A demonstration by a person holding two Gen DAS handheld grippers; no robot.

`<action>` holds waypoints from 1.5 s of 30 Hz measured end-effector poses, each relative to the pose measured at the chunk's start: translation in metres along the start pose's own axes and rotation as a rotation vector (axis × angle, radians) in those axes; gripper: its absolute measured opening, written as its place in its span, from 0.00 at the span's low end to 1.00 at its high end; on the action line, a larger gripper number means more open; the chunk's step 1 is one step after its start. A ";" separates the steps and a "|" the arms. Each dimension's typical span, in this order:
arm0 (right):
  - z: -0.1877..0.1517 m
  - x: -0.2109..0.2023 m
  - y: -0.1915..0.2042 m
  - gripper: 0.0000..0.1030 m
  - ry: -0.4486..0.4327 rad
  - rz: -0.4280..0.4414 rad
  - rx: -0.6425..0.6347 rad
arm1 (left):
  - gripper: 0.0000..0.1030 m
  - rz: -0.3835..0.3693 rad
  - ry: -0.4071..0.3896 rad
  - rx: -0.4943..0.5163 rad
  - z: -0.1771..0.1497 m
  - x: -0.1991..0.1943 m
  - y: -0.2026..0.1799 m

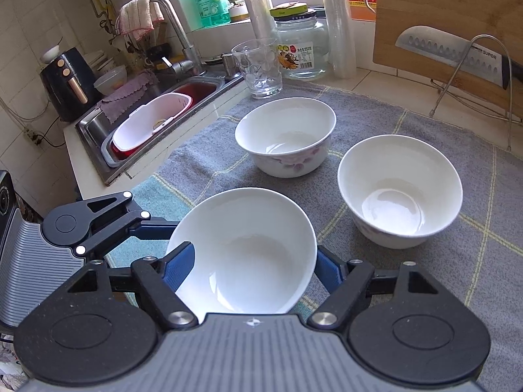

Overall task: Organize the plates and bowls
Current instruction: 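Lift the plain white bowl off the towel with the right tool, then carry the bowl with the right tool toward the other plain white bowl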

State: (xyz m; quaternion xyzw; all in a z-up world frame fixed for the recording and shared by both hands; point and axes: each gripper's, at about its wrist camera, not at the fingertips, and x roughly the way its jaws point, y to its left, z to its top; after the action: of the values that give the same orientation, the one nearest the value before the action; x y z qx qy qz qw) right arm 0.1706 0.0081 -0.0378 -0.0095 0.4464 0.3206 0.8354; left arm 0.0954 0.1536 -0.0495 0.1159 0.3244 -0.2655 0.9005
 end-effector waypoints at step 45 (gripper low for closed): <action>-0.071 -0.087 -0.081 0.81 -0.028 -0.198 0.203 | 0.84 -0.268 0.025 0.111 0.045 0.045 -0.084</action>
State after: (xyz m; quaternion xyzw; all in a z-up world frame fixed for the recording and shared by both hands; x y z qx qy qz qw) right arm 0.1276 -0.1232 -0.0372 0.0354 0.4619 0.1899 0.8656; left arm 0.1023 0.0485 -0.0475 0.1247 0.3331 -0.3995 0.8449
